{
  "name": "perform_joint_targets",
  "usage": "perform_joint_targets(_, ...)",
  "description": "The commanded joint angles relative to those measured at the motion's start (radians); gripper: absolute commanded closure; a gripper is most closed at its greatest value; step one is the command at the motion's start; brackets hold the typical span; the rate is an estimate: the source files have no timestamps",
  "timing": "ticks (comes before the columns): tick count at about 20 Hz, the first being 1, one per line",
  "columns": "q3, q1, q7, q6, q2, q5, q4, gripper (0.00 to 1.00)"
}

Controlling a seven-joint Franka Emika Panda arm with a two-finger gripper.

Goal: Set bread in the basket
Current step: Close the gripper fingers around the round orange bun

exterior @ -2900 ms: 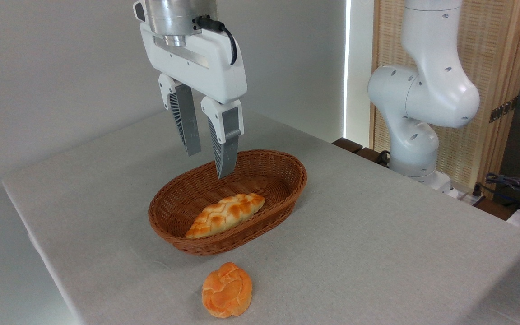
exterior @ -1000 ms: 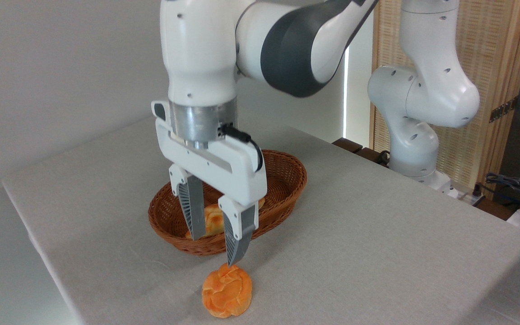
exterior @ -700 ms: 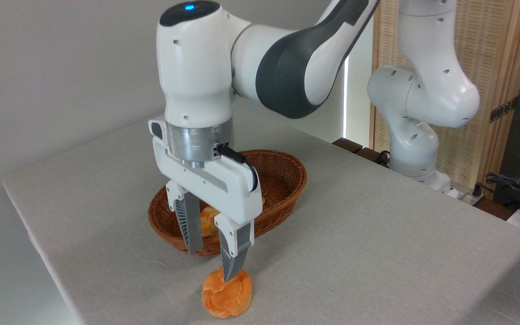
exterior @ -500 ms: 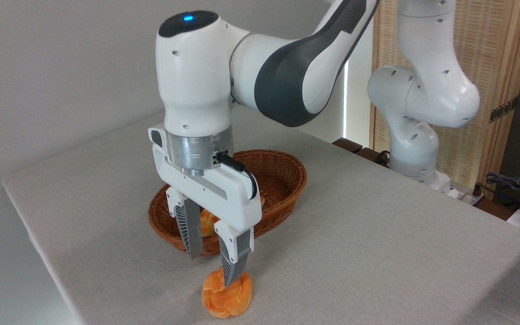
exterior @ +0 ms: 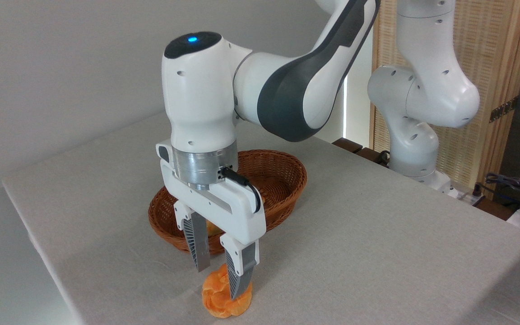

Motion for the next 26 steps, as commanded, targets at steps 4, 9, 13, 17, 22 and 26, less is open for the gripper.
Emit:
perform_joint_targets(4,0.004,-0.003,0.016,0.033,0.007,0.010,-0.018,0.00)
perform_joint_targets(9,0.004,-0.003,0.018,0.034,0.013,0.012,-0.020,0.00)
perform_joint_targets(13,0.004,-0.003,0.018,0.033,0.021,0.033,-0.023,0.00)
perform_joint_targets(17,0.004,-0.003,0.018,0.033,0.025,0.033,-0.023,0.00)
perform_joint_targets(22,0.001,-0.003,0.015,0.033,0.036,0.033,-0.023,0.35)
perform_joint_targets(26,-0.005,-0.003,0.015,0.028,0.036,0.033,-0.023,0.68)
